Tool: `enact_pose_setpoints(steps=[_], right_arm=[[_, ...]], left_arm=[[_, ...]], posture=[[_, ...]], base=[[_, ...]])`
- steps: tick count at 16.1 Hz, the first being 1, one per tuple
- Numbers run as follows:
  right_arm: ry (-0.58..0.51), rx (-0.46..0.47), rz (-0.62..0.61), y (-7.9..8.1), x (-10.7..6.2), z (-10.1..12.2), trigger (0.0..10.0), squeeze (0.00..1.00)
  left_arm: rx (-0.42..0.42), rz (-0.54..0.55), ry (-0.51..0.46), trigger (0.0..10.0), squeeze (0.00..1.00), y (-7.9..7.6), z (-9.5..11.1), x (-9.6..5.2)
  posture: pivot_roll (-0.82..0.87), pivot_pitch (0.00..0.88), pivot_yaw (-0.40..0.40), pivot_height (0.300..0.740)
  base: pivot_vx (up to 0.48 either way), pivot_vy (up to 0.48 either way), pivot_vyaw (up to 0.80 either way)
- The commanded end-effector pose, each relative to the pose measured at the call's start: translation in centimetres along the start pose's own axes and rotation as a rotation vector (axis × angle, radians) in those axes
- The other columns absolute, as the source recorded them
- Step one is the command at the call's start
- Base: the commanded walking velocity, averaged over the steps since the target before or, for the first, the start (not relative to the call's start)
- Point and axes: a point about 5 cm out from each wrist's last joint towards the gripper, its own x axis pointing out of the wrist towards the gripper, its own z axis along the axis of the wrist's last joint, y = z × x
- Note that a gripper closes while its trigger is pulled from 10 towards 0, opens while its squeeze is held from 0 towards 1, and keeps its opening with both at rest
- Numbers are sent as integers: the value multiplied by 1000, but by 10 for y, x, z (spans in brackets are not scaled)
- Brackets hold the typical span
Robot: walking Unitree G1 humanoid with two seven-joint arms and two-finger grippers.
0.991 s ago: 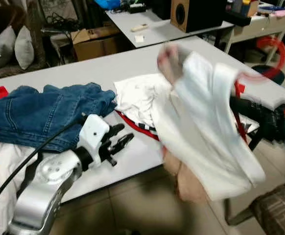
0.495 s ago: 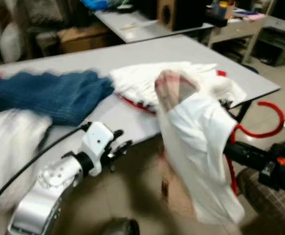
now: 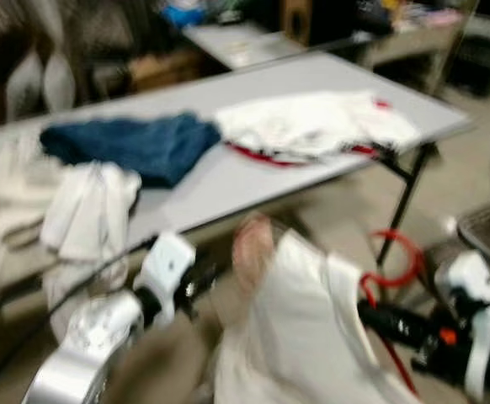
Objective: Hang hanger
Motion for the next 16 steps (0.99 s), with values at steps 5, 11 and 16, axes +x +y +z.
enact_pose_setpoints(steps=[5,11,16], right_arm=[[-65,-121,-258,-31,30,-15,10000,0],[-60,-174,-307,-39,69,-36,10000,0],[-47,-162,-237,-38,82,-44,10000,0]], left_arm=[[-52,95,116,10000,0,12,-23,-13],[-162,191,80,10000,0,9,-33,-11],[-133,224,93,10000,0,4,-38,-10]], posture=[[-6,58,68,740],[20,69,50,740],[51,67,21,740]], base=[[0,0,0],[0,0,800],[0,0,800]])
